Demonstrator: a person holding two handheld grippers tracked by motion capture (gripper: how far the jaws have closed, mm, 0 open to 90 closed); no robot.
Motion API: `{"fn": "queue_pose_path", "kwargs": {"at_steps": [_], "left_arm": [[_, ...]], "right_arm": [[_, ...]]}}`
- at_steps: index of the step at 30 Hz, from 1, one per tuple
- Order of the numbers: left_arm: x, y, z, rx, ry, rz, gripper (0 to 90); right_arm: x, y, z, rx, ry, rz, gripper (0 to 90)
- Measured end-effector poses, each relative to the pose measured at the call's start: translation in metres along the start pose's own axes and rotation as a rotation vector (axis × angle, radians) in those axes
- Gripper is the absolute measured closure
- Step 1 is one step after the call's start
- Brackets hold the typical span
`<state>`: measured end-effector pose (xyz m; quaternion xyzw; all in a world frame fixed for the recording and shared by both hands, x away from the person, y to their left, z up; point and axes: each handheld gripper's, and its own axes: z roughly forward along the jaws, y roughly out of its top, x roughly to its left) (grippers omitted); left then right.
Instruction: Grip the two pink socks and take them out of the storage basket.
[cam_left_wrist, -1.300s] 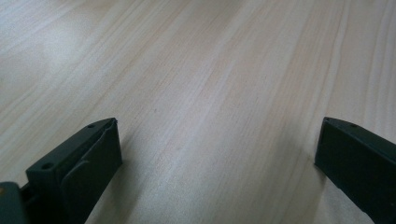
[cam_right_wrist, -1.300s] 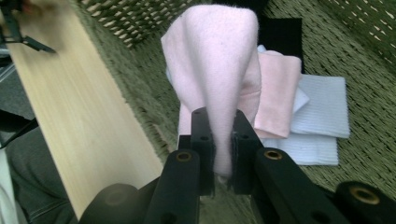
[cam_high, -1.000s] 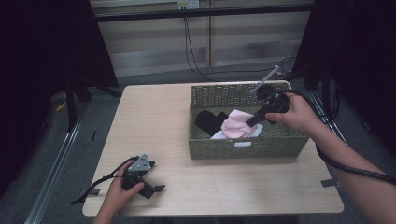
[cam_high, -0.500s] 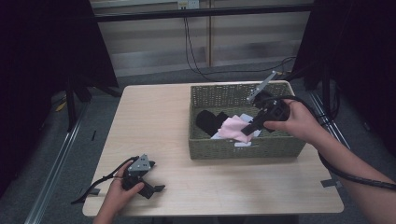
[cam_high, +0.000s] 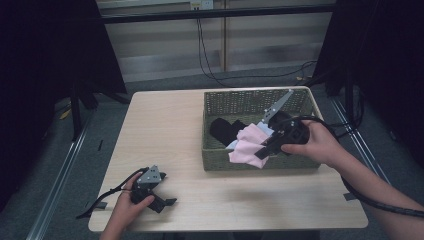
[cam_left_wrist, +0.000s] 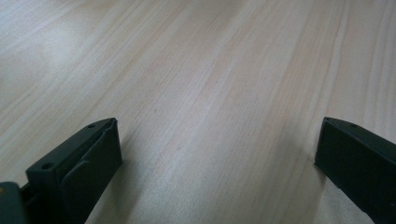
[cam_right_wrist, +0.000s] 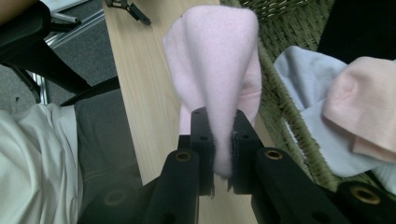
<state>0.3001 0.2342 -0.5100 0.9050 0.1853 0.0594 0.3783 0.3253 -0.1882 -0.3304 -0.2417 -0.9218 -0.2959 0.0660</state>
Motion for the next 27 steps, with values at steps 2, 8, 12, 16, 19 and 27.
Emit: {"fn": "queue_pose_path", "kwargs": {"at_steps": [2,8,12,16,19,27], "left_arm": [[0.000,0.000,0.000,-0.003,-0.003,-0.001,0.0],[0.000,0.000,0.000,0.000,0.000,0.001,0.0],[0.000,0.000,0.000,-0.004,-0.002,-0.001,0.0],[0.000,0.000,0.000,-0.003,-0.003,0.000,0.0],[0.000,0.000,0.000,-0.003,-0.003,-0.001,0.0],[0.000,0.000,0.000,-0.004,-0.002,-0.001,0.0]], "right_arm": [[0.001,-0.002,0.004,0.003,0.005,-0.003,82.8],[0.004,-0.007,0.014,0.006,0.017,-0.001,82.5],[0.004,-0.014,0.029,0.020,0.022,-0.001,82.4],[0.003,-0.019,0.039,0.020,0.016,0.006,82.3],[0.001,-0.022,0.046,0.021,0.009,0.008,82.2],[0.000,-0.027,0.057,0.045,0.000,0.012,81.5]]}}
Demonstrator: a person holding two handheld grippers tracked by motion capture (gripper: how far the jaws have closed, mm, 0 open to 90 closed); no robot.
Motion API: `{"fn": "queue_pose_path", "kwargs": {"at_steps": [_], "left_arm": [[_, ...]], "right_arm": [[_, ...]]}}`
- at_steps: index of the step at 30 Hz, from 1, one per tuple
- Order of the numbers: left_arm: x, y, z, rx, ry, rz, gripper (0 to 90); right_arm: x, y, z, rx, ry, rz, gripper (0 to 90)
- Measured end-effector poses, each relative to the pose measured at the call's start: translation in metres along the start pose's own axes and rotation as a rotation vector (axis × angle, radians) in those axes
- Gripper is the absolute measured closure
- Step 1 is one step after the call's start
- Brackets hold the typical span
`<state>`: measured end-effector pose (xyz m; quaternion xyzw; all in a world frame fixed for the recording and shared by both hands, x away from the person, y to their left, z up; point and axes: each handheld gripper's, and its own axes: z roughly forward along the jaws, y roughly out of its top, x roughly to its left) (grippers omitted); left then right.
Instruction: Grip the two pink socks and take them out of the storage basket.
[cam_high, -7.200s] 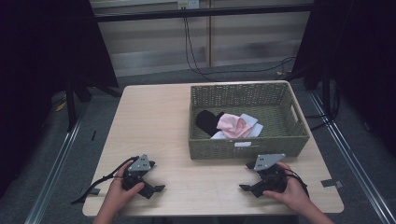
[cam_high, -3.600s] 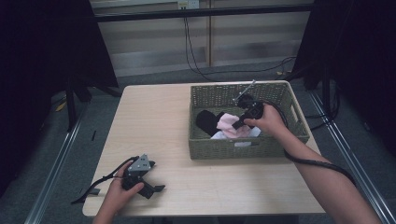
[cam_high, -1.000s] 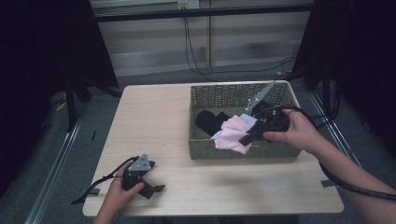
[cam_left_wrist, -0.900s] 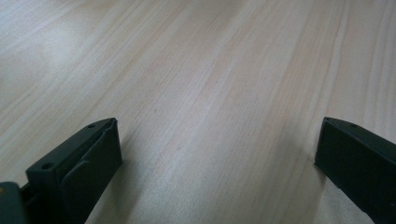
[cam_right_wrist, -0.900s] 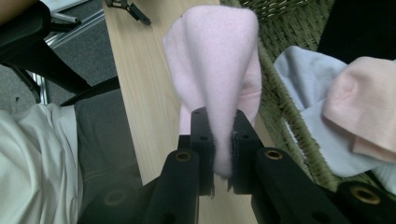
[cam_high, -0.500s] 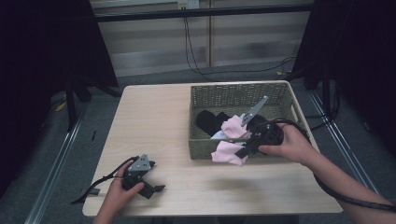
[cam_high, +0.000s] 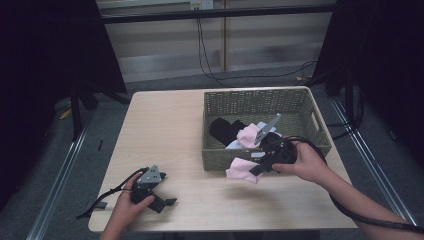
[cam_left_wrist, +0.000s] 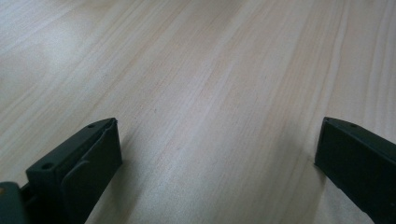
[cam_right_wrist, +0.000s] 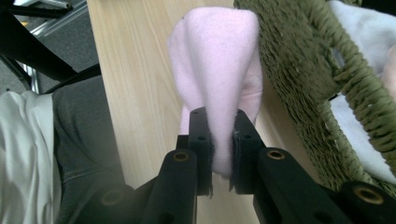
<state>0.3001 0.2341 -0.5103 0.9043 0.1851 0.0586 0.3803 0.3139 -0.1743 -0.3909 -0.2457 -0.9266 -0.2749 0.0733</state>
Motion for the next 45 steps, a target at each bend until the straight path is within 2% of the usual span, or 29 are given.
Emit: {"fn": "queue_pose_path", "kwargs": {"at_steps": [7,29,33,34,45], "left_arm": [[0.000,0.000,0.000,-0.002,-0.002,-0.001,0.0],[0.000,0.000,0.000,0.002,-0.001,0.000,0.0],[0.000,0.000,0.000,0.004,0.002,0.000,0.0],[0.000,0.000,0.000,0.000,-0.001,0.000,0.0],[0.000,0.000,0.000,-0.003,-0.002,-0.001,0.0]], "right_arm": [[-0.001,-0.005,0.012,0.031,-0.046,-0.017,81.4],[-0.003,-0.016,0.037,0.072,-0.048,-0.011,79.0],[-0.002,-0.018,0.040,0.081,-0.050,-0.010,77.3],[-0.002,-0.018,0.041,0.089,-0.059,-0.022,75.3],[-0.001,-0.021,0.033,0.080,-0.045,0.002,62.9]]}}
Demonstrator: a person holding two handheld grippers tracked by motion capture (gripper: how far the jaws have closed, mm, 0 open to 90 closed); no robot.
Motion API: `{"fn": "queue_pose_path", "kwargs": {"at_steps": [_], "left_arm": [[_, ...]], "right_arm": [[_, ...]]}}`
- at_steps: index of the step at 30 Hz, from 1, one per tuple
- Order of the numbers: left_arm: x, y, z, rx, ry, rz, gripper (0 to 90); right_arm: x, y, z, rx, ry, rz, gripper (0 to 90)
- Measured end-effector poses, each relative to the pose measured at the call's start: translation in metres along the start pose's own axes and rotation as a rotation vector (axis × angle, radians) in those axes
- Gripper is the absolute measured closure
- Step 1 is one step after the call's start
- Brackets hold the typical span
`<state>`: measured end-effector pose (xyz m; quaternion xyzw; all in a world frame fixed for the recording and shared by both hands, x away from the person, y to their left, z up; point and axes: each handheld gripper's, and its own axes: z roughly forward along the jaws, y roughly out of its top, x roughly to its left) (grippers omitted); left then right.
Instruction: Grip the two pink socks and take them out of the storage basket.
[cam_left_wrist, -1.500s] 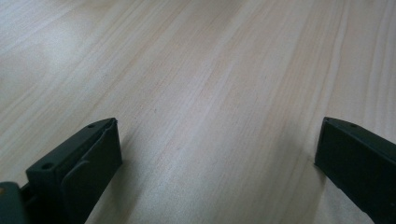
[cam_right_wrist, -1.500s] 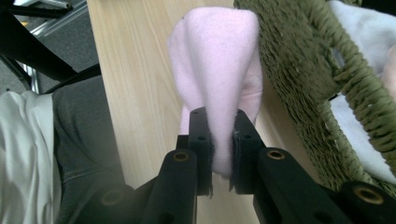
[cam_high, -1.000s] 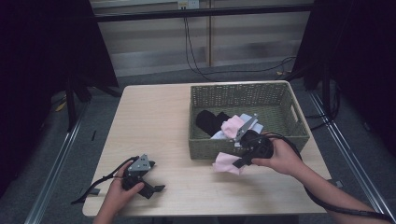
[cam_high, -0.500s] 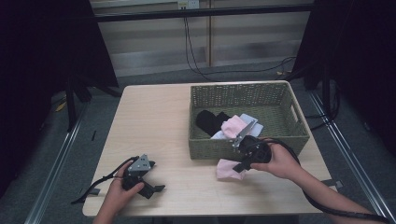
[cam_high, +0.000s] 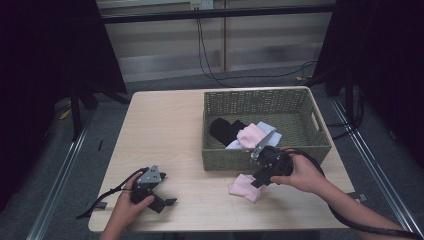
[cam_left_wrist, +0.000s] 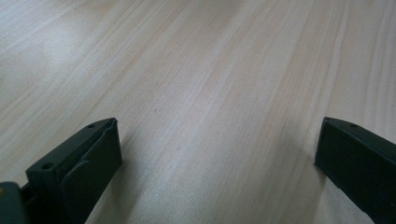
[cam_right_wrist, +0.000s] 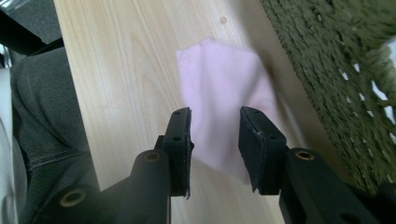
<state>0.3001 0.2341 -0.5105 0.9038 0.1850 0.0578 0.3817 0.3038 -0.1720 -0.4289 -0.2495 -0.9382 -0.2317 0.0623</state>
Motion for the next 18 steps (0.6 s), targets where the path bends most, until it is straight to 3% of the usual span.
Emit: {"fn": "queue_pose_path", "kwargs": {"at_steps": [8,11,18], "left_arm": [[0.000,0.000,0.000,0.000,0.000,0.000,0.0],[0.000,0.000,0.000,0.003,0.002,0.001,0.0],[0.000,0.000,0.000,0.001,0.000,0.000,0.0]], "right_arm": [[0.002,0.003,-0.014,-0.008,0.001,0.007,54.0],[0.005,0.007,-0.023,-0.006,0.021,0.014,49.6],[0.006,0.022,-0.054,-0.026,-0.005,-0.006,41.6]]}}
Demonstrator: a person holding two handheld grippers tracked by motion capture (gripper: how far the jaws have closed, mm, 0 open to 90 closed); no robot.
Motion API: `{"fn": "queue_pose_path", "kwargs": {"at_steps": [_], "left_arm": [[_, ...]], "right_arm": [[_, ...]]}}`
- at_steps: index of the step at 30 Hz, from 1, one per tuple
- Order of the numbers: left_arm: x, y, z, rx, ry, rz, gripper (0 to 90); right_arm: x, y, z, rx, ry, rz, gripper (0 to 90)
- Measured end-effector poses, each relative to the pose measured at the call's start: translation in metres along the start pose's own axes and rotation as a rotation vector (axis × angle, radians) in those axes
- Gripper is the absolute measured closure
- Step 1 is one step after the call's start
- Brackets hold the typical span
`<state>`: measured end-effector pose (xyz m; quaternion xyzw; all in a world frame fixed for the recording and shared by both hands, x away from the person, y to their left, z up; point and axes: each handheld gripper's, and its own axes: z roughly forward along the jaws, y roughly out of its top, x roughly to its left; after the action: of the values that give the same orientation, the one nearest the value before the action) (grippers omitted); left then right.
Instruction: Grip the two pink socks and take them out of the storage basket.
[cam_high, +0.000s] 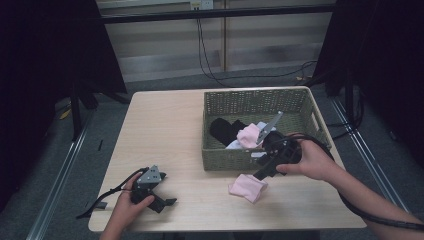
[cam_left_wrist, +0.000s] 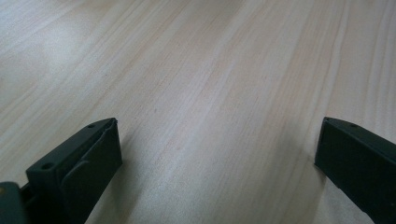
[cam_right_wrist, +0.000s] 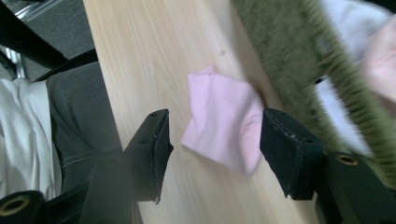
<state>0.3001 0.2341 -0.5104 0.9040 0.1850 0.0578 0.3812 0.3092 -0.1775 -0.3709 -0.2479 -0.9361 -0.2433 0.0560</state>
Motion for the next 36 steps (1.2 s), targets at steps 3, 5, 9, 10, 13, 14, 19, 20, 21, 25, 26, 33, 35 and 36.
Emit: {"fn": "queue_pose_path", "kwargs": {"at_steps": [3,5,9,10,13,14,19,20,21,25,26,33,35,36], "left_arm": [[0.000,0.000,0.000,0.000,0.000,0.000,0.0],[0.000,0.000,0.000,-0.001,0.000,0.000,0.0],[0.000,0.000,0.000,-0.001,0.000,0.000,0.0],[0.000,0.000,0.000,-0.001,0.000,0.000,0.0],[0.000,0.000,0.000,-0.001,0.001,0.001,0.0],[0.000,0.000,0.000,0.000,0.003,0.003,0.0],[0.000,0.000,0.000,0.001,0.003,0.003,0.0],[0.000,0.000,0.000,-0.001,0.001,0.003,0.0],[0.000,0.000,0.000,-0.001,0.000,0.004,0.0],[0.000,0.000,0.000,-0.001,0.001,0.003,0.0],[0.000,0.000,0.000,-0.001,0.001,0.003,0.0],[0.000,0.000,0.000,0.000,0.000,0.004,0.0],[0.000,0.000,0.000,0.000,0.000,0.003,0.0],[0.000,0.000,0.000,0.000,0.000,0.003,0.0]], "right_arm": [[-0.001,0.004,-0.007,-0.003,-0.003,-0.003,40.7],[-0.005,0.010,-0.015,-0.017,-0.018,0.009,38.1],[-0.016,0.019,-0.025,-0.027,-0.034,0.026,36.2],[-0.018,0.021,-0.026,-0.030,-0.040,0.026,36.2],[-0.030,0.028,-0.030,-0.037,-0.069,0.053,35.8],[-0.033,0.029,-0.031,-0.040,-0.078,0.055,35.6],[-0.054,0.034,-0.027,-0.032,-0.120,0.099,34.5],[-0.058,0.035,-0.024,-0.024,-0.134,0.105,34.4],[-0.064,0.035,-0.021,-0.018,-0.141,0.110,34.2],[-0.079,0.034,-0.011,0.000,-0.172,0.145,34.6],[-0.083,0.034,-0.009,-0.005,-0.173,0.156,34.7],[-0.111,0.031,0.008,0.001,-0.201,0.235,35.1],[-0.116,0.030,0.014,0.019,-0.215,0.249,35.1],[-0.120,0.029,0.018,0.015,-0.220,0.262,35.1]]}}
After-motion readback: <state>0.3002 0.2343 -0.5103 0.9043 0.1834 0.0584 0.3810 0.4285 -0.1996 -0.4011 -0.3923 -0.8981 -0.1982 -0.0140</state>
